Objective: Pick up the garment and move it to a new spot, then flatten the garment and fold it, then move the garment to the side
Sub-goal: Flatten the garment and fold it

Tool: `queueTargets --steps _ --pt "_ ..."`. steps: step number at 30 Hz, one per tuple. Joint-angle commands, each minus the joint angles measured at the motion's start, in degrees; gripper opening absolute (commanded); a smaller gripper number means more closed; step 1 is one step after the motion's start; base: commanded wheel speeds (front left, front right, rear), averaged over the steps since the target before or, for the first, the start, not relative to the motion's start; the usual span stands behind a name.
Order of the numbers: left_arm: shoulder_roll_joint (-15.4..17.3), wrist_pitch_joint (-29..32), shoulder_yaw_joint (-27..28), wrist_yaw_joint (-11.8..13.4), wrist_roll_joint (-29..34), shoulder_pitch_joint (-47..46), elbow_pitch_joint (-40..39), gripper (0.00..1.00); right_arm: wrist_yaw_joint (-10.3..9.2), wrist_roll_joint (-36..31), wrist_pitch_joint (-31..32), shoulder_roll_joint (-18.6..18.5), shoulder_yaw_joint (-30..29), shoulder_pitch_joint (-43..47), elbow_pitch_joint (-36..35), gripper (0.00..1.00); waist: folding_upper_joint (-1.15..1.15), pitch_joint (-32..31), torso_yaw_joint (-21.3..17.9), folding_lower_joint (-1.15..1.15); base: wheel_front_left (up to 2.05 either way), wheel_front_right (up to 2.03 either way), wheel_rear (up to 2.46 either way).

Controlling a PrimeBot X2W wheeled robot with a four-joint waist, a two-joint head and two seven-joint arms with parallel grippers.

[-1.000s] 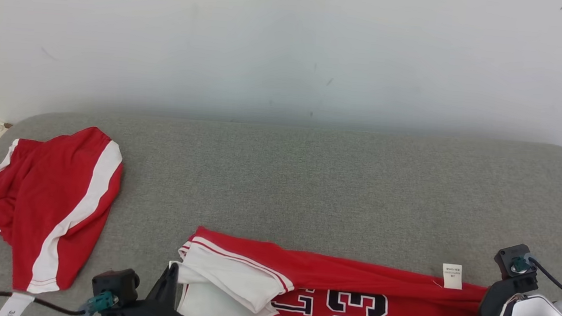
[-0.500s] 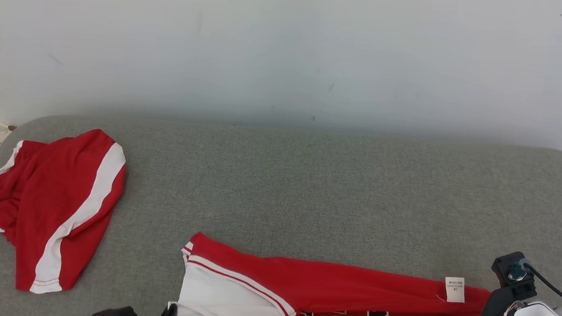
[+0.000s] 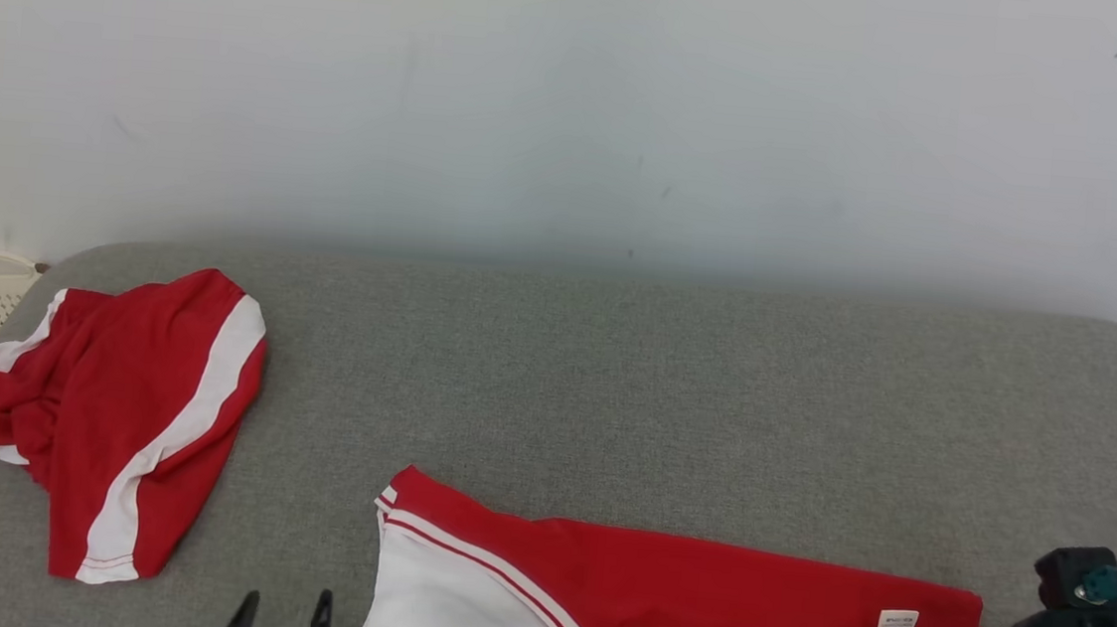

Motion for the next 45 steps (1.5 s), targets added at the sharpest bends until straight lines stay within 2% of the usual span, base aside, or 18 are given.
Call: queueTargets --steps 1,4,8,13,18,26,36,40,41,42,43,44,45 --pt "0.6 -1.9 0.5 0.1 0.9 1.0 -0.7 1.00 -0.15 -0.6 0.1 0.7 -1.6 1.4 -1.6 1.00 0.00 -0.3 0.3 0.00 0.00 0.00 0.00" --pt "0.9 -5.8 1.7 0.3 2.3 2.1 -2.8 1.00 -0.15 -3.4 -1.0 4.8 -8.0 5.0 -6.8 1.00 0.00 -0.7 0.8 0.00 0.00 0.00 0.00" --pt "0.1 -7.4 3.9 -0.8 5.1 3.5 -6.2 1.00 -0.15 -8.0 -3.5 12.3 -16.5 8.5 -10.6 1.00 0.00 -1.0 1.8 0.00 0.00 0.00 0.00" --pt "-1.4 -7.4 7.5 -2.8 8.9 5.8 -10.2 1.00 -0.15 -11.6 -5.9 16.3 -20.7 8.4 -10.4 1.00 0.00 -0.8 2.2 0.00 0.00 0.00 0.00" --pt "-2.7 -7.4 9.6 -5.1 11.4 6.6 -10.9 1.00 -0.15 -14.3 -8.5 16.9 -21.7 6.8 -6.1 1.00 0.00 -0.3 2.9 0.00 0.00 0.00 0.00" --pt "-4.4 -7.4 11.3 -7.9 12.9 6.7 -9.2 1.00 -0.15 -14.1 -11.6 16.9 -22.3 3.9 3.4 1.00 0.00 0.8 4.4 0.00 0.00 0.00 0.00" --pt "-5.7 -7.4 12.9 -10.1 14.3 5.6 -7.6 1.00 -0.15 -14.8 -15.8 16.9 -23.8 0.7 12.5 1.00 0.00 2.2 5.9 0.00 0.00 0.00 0.00" --pt "-5.9 -7.4 13.1 -10.8 14.8 5.3 -7.0 1.00 -0.15 -15.2 -15.0 17.1 -23.6 0.2 16.7 1.00 0.00 2.3 6.4 0.00 0.00 0.00 0.00" --pt "-6.0 -7.4 13.1 -10.8 14.8 5.3 -6.9 1.00 -0.15 -15.1 -14.6 17.1 -23.6 0.2 17.7 0.83 0.00 2.3 6.5 0.00 0.00 0.00 0.00" --pt "-6.0 -7.4 13.2 -10.9 14.9 5.3 -6.8 1.00 -0.15 -15.1 -14.4 17.2 -23.7 0.1 18.4 0.48 0.00 2.3 6.5 0.00 0.00 0.00 0.00" --pt "-6.0 -7.4 13.2 -10.9 14.9 5.3 -6.8 1.00 -0.15 -15.1 -14.4 17.2 -23.7 0.1 18.4 0.48 0.00 2.3 6.5 0.00 0.00 0.00 0.00" --pt "-6.0 -7.4 13.3 -10.9 14.9 5.3 -6.7 1.00 -0.15 -15.2 -14.1 17.2 -23.7 0.1 19.2 0.21 0.00 2.2 6.6 0.00 0.00 0.00 0.00" --pt "-6.1 -7.4 13.4 -11.0 15.0 5.4 -6.5 1.00 -0.15 -15.2 -14.2 17.2 -23.6 0.2 19.8 0.00 0.00 2.2 6.6 0.00 0.00 0.00 0.00"
